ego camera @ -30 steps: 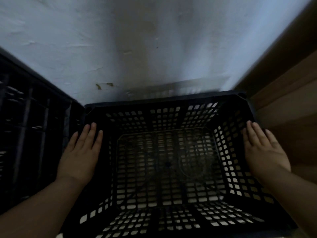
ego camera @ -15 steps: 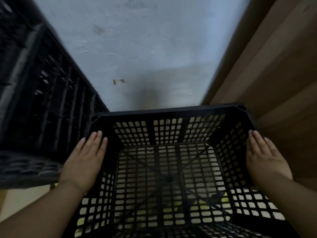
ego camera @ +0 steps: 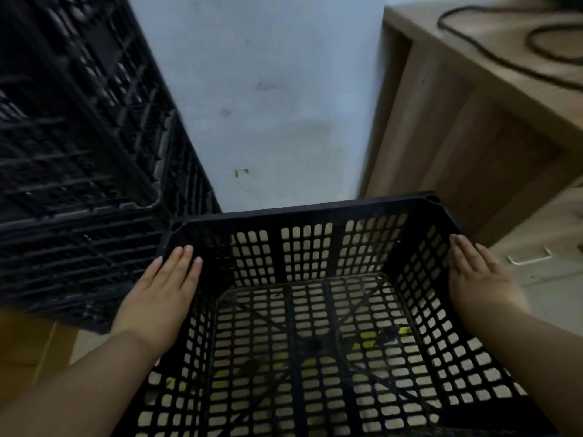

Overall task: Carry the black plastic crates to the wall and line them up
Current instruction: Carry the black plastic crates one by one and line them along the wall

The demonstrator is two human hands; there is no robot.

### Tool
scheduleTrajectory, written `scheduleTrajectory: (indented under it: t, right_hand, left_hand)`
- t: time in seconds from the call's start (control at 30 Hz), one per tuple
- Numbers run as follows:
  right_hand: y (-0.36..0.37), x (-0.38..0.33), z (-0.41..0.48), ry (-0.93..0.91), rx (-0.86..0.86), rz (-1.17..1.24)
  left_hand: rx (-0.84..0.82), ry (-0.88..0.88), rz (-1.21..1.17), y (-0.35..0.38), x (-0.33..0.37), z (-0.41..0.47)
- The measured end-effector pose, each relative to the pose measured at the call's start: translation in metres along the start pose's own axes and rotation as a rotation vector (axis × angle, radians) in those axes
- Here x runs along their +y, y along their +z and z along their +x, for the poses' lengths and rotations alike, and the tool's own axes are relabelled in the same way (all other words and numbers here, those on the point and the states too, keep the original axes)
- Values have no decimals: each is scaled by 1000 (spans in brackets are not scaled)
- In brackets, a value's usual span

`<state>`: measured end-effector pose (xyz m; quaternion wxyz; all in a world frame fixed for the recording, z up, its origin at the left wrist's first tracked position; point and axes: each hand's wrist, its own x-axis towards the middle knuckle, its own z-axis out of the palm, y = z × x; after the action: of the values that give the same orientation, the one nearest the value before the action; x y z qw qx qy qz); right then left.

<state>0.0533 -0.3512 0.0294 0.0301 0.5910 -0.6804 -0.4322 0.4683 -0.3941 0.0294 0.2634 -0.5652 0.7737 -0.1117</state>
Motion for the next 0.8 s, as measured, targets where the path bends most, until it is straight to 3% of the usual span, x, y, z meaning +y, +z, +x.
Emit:
scheduleTrajectory:
  t: [0.37, 0.4, 0.5, 0.63, 0.8]
  right_hand:
    - [-108, 135, -172, 75, 297, 99]
    - [-124, 154, -188, 85, 353, 132]
    - [-168, 211, -224, 93, 737, 173]
    - [-225, 277, -270, 197, 519, 289]
    - [-303, 333, -290, 225, 577, 262]
  left_hand:
    - [138, -7, -34, -182, -88, -137]
    - [158, -2, -48, -206, -99, -146]
    - [231, -4, -31, -282, -132, -172]
    - [336, -48, 37, -379, -179, -201]
    - [412, -133, 166, -464, -249, -212]
